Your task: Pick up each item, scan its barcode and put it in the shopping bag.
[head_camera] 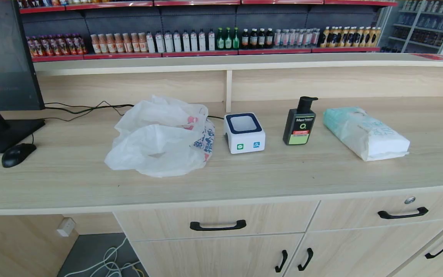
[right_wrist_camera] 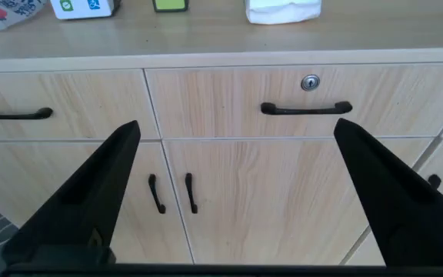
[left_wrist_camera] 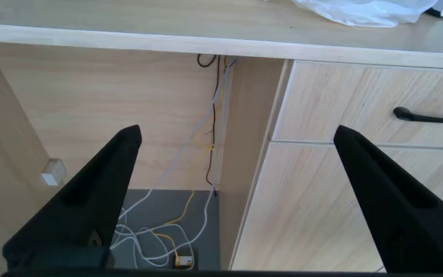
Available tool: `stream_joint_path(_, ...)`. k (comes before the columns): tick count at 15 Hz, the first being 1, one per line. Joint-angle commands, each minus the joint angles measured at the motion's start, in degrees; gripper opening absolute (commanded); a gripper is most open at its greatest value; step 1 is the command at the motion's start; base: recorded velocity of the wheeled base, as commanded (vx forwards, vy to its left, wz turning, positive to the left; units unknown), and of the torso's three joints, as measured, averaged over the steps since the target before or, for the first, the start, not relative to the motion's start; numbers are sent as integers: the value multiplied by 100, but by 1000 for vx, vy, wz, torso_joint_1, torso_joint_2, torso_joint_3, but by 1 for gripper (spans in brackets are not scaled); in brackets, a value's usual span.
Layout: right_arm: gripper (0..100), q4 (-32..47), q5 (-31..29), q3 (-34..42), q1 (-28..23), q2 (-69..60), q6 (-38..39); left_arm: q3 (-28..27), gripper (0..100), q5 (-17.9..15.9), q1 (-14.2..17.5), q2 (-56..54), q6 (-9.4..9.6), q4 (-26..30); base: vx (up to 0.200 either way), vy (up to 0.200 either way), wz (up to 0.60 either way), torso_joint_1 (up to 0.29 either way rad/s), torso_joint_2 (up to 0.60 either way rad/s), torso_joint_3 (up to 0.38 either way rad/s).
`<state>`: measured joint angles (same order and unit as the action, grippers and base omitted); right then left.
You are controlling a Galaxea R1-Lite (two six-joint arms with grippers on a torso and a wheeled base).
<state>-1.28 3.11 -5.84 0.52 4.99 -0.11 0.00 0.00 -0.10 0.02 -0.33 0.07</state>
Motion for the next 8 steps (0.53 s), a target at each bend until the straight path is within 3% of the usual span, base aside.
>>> stream_joint_path(1, 100, -1313, 76, -664, 53, 2296, 160, 0, 100, 0, 1, -2, -2, 1, 0, 0, 0, 0, 0, 0)
stream_joint_path(2, 100, -1313, 76, -664, 53, 2296, 160, 0, 100, 0, 1, -2, -2, 1, 0, 0, 0, 0, 0, 0)
stream_joint_path(3, 100, -3423, 85, -708, 62, 3887, 99, 0, 100, 0, 1, -2, -2, 1, 0, 0, 0, 0, 0, 0)
stream_joint_path(5, 100, -5585, 304, -937, 229, 5513, -288, 0, 100, 0, 1, -2, 7, 1, 0, 0, 0, 0, 0, 0)
stream_joint_path(8, 100, -7105, 1350, -1112, 255, 6875, -1176, 0, 100, 0, 1, -2, -2, 1, 0, 0, 0, 0, 0, 0)
